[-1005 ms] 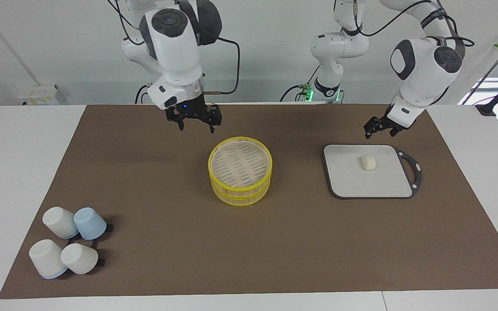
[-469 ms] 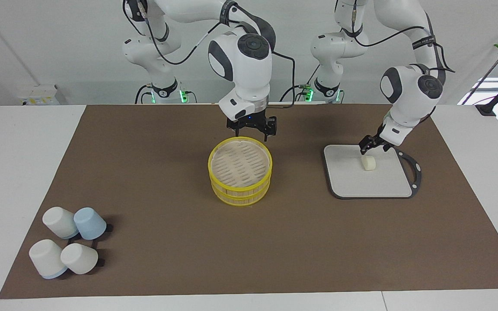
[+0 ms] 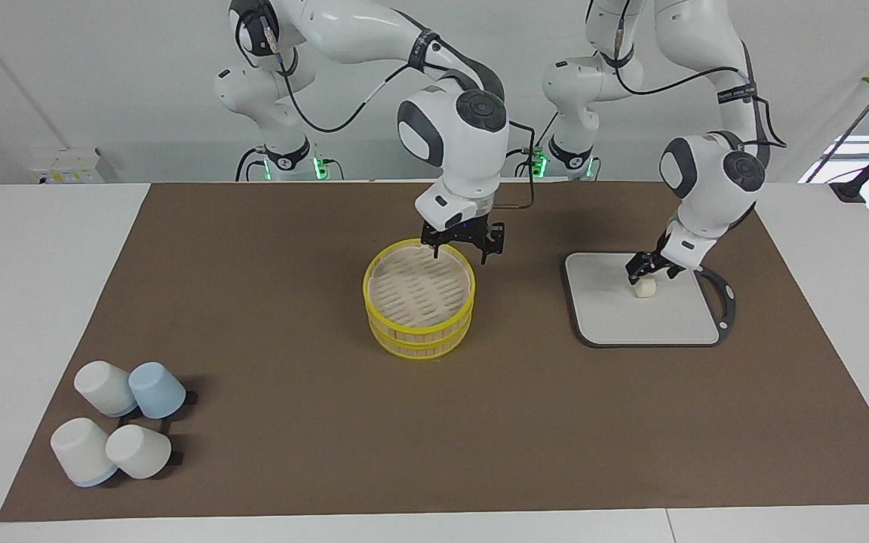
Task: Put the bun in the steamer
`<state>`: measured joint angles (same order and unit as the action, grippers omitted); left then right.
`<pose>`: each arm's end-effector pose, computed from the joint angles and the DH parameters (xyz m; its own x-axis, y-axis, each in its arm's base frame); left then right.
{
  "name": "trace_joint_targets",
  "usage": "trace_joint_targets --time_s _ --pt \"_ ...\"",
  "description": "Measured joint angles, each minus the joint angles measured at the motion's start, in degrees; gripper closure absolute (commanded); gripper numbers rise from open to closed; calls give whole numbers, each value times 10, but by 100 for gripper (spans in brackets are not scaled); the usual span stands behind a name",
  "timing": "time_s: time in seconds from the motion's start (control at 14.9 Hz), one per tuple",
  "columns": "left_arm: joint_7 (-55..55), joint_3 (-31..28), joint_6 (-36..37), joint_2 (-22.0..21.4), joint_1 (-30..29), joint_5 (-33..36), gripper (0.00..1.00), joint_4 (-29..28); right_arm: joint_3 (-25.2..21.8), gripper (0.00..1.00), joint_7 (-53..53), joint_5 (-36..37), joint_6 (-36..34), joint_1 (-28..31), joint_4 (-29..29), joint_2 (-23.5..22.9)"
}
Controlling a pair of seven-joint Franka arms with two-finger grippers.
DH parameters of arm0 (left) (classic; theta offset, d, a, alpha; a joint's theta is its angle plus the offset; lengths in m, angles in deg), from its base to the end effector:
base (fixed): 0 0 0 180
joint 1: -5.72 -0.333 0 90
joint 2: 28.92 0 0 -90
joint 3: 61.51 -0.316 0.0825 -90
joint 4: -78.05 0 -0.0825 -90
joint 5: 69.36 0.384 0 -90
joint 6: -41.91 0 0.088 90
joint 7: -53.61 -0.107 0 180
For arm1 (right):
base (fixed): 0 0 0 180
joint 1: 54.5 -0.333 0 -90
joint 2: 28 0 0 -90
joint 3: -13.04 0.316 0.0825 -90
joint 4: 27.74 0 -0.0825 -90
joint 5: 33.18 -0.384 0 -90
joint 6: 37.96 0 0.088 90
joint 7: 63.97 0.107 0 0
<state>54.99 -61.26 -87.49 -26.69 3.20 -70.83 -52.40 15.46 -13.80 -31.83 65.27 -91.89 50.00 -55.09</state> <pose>0.5143 0.0197 0.3340 0.9951 0.0798 -0.0578 0.0810 -0.9966 0.0176 0.5383 0.4390 0.4490 0.9838 -0.1787 -0.0149 -0.1783 -0.9837 0.0234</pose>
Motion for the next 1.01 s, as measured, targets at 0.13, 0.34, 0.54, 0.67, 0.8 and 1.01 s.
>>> trace_joint_targets --time_s 0.13,0.34,0.54,0.67,0.8,1.01 --pt "0 0 -6 2 0 0 2 -6 -1 8 0 0 19 1 0 -1" --pt "0 2 -10 4 0 0 13 -11 -3 8 0 0 39 5 0 -5" --pt "0 3 -14 11 0 0 50 -13 -4 8 0 -1 39 5 0 -11" --pt "0 3 -15 13 0 0 63 -13 -4 8 0 -1 39 4 2 -14" --pt "0 3 -16 13 0 0 69 -13 -4 9 1 -1 41 3 3 -16" --pt "0 3 -16 13 0 0 69 -12 -3 10 4 -2 41 2 4 -19"
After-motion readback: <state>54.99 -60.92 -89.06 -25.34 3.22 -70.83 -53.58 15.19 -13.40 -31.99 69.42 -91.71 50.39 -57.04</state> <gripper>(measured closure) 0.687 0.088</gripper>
